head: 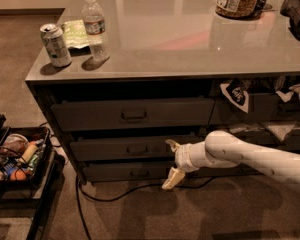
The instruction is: Open middle drawer
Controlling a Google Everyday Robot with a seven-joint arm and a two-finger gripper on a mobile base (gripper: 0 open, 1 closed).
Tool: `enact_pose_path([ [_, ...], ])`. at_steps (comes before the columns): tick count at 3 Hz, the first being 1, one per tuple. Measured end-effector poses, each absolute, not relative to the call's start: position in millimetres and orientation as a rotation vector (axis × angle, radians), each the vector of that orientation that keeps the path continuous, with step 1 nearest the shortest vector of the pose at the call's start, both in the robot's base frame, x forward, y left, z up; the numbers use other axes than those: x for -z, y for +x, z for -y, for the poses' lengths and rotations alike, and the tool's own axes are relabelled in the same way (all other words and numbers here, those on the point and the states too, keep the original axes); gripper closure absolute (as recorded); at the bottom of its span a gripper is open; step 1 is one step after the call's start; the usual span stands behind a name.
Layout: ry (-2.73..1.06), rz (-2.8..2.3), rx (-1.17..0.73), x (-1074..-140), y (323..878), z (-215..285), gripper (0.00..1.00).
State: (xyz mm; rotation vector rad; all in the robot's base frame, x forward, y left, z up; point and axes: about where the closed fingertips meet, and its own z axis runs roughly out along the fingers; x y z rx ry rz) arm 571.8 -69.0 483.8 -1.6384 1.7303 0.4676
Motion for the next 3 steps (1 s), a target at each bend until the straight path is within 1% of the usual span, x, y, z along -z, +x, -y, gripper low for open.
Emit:
enact_pose_path([
  [2,-1.689,-1.687,-0.479,-476,582,73,0.0],
  [3,-1.724,-1.589,-0.507,-465,592,85,0.0],
])
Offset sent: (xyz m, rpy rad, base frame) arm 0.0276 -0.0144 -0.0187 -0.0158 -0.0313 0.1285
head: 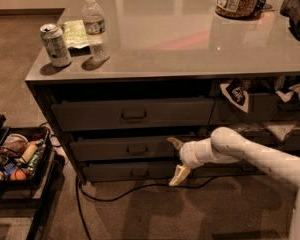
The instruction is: Open middle drawer
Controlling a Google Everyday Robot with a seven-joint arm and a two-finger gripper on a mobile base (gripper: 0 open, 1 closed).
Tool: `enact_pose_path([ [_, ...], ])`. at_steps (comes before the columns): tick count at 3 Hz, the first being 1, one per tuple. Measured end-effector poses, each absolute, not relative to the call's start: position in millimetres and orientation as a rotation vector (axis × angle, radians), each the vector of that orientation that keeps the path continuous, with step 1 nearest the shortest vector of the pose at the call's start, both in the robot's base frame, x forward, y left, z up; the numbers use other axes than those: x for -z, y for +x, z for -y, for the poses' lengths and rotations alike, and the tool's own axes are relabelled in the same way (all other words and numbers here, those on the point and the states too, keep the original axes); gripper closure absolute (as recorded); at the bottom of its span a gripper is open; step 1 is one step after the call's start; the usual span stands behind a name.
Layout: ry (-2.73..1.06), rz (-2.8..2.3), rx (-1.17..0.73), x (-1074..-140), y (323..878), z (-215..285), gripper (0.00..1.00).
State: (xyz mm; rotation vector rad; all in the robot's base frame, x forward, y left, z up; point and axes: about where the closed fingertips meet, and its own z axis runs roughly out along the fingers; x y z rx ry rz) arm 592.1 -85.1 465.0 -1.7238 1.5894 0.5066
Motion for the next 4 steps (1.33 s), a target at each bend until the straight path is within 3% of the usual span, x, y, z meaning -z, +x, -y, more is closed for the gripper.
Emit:
enact_pose_path([
  [4,-1.732,-1.533,-0.409,-448,616,97,0.0],
])
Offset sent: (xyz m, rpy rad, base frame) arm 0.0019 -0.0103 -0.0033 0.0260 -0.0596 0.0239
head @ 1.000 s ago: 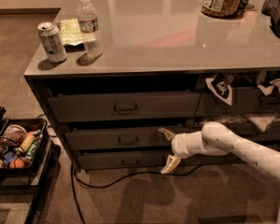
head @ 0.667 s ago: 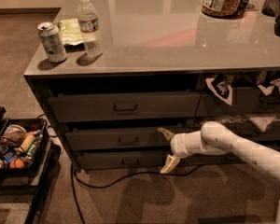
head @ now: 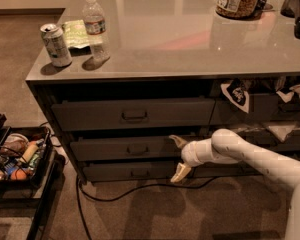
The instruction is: Open middle drawer
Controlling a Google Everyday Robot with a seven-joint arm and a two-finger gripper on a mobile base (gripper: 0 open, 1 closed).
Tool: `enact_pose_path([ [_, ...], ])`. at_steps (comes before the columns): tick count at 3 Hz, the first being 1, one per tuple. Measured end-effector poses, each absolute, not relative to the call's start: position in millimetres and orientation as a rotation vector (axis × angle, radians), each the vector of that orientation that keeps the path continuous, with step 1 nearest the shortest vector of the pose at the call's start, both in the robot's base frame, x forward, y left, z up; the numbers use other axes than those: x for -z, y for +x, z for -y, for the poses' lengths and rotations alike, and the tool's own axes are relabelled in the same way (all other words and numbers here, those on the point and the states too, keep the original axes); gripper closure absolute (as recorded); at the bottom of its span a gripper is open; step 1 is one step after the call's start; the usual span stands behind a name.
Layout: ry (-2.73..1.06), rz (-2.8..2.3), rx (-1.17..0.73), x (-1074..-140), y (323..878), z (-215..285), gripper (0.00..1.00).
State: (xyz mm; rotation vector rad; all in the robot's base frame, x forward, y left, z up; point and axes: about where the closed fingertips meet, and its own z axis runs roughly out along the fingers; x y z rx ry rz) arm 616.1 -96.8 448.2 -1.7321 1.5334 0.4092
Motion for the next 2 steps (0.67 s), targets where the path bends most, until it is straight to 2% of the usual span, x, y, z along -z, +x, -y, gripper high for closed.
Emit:
enact_pose_path([
  [1,-1.659,-1.557,-0.302,-443.3,627.9,98.5,0.0],
  [2,-1.659,-1.557,-0.302,-443.3,627.9,98.5,0.0],
])
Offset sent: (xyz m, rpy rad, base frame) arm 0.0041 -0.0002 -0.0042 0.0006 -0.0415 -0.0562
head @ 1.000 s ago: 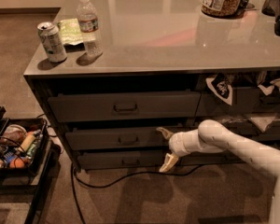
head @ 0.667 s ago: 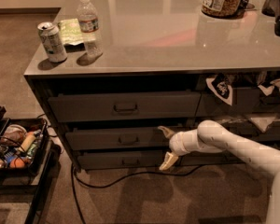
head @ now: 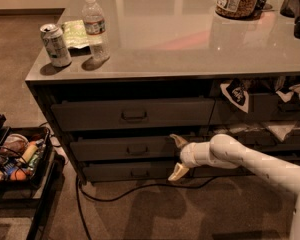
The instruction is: Open middle drawer
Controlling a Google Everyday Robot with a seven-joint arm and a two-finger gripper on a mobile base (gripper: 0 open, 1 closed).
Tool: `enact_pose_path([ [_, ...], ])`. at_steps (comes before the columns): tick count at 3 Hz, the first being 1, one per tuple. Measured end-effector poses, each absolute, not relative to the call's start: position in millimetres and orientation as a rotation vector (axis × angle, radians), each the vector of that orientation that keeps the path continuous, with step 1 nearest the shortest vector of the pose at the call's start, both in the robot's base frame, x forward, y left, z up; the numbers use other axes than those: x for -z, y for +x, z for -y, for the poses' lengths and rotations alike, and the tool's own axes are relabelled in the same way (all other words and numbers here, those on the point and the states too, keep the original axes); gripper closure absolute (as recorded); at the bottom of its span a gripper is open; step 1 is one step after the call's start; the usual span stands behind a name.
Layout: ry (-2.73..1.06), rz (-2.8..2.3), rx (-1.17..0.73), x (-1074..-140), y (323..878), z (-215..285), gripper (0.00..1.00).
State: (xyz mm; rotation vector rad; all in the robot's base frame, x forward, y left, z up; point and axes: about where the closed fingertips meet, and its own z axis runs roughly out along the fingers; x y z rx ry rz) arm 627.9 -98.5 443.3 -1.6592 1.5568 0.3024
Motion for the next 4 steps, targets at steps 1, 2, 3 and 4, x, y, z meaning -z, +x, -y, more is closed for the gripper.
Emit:
enact_pose_path([
  [1,-1.686,-1.527,-0.299,-435,641,91,0.0],
  [2,-1.707,-1.486,-0.266,-427,665,84,0.0],
  [3,-1.707,-1.487,-0.266,-427,665,84,0.0],
  [4,-1.732,-1.505,-0.196,-417,687,85,0.0],
])
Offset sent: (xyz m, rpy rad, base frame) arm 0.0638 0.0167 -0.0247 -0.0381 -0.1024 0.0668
